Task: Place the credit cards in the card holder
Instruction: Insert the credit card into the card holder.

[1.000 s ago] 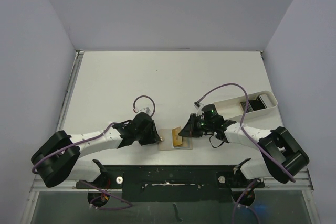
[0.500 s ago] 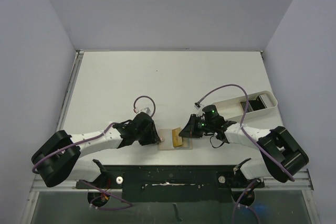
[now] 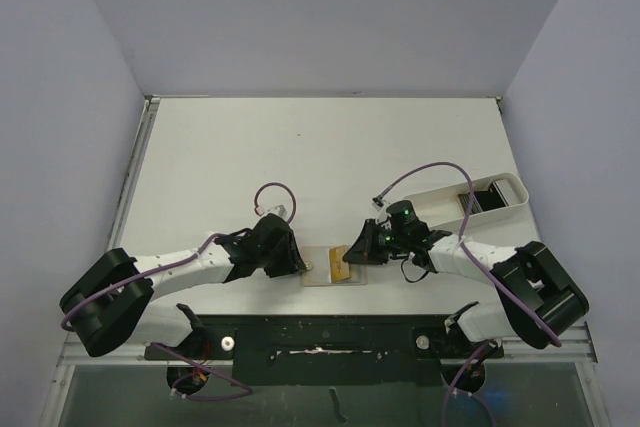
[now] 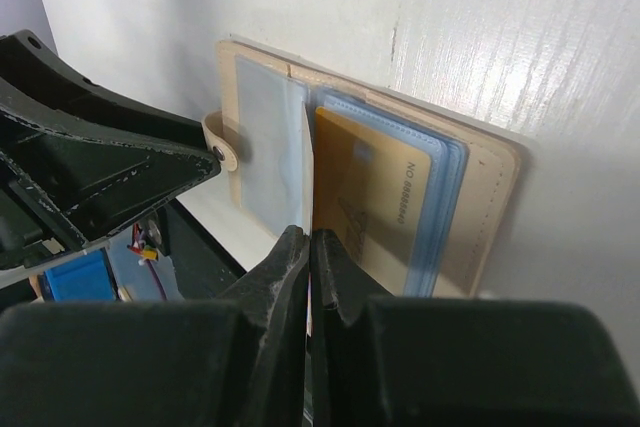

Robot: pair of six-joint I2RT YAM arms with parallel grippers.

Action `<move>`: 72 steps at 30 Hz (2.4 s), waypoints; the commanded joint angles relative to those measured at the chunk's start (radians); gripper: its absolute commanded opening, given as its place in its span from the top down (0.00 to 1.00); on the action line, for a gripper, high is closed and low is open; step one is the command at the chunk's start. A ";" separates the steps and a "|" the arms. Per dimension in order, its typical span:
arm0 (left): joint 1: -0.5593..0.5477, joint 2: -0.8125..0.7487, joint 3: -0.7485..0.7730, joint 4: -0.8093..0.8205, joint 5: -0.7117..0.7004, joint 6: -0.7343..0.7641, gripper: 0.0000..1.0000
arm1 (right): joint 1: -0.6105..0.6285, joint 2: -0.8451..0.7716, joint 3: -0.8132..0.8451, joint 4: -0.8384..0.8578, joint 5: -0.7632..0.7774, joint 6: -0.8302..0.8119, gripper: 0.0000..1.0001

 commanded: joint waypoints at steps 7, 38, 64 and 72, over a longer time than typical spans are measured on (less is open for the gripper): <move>0.004 -0.014 0.016 0.051 0.000 -0.017 0.66 | -0.008 0.013 -0.002 0.033 -0.015 -0.017 1.00; -0.084 0.047 0.163 -0.110 -0.146 0.084 0.36 | -0.020 -0.086 0.035 -0.060 0.007 -0.040 1.00; -0.085 0.042 0.120 -0.115 -0.152 0.051 1.00 | -0.021 -0.092 0.010 -0.009 -0.033 -0.030 1.00; -0.079 0.042 0.090 -0.108 -0.151 0.059 1.00 | -0.023 -0.039 0.025 -0.008 -0.041 -0.067 1.00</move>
